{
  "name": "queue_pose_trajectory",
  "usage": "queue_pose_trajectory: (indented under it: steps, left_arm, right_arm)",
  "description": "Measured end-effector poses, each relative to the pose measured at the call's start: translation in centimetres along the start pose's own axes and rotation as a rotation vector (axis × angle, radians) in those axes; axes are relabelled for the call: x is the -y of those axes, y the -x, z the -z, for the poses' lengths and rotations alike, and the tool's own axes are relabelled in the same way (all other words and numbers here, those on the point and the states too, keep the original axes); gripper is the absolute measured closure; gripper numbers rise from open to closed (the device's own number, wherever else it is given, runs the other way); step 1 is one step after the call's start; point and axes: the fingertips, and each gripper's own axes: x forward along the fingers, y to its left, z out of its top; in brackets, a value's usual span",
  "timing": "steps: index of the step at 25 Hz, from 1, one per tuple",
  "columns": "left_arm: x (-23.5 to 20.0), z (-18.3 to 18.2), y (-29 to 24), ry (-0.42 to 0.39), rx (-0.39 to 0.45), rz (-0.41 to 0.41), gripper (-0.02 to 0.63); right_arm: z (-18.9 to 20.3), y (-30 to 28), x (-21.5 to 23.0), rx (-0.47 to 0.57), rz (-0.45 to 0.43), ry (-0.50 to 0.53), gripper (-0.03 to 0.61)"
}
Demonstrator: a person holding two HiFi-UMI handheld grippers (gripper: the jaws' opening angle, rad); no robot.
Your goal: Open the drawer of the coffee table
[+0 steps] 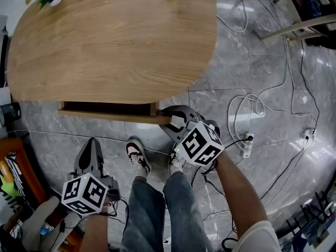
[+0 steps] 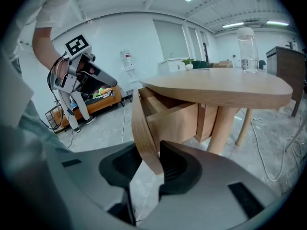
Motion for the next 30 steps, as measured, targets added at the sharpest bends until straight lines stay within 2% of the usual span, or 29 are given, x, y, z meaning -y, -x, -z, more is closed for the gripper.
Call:
queue_pose_trajectory:
  steps: [30]
  left_arm:
    - [-0.9, 1.3, 0.9, 0.023, -0.009, 0.011, 0.621]
  right_arm:
    - [1.8, 0.5, -4.9, -0.029, -0.049, -0.01, 0.465]
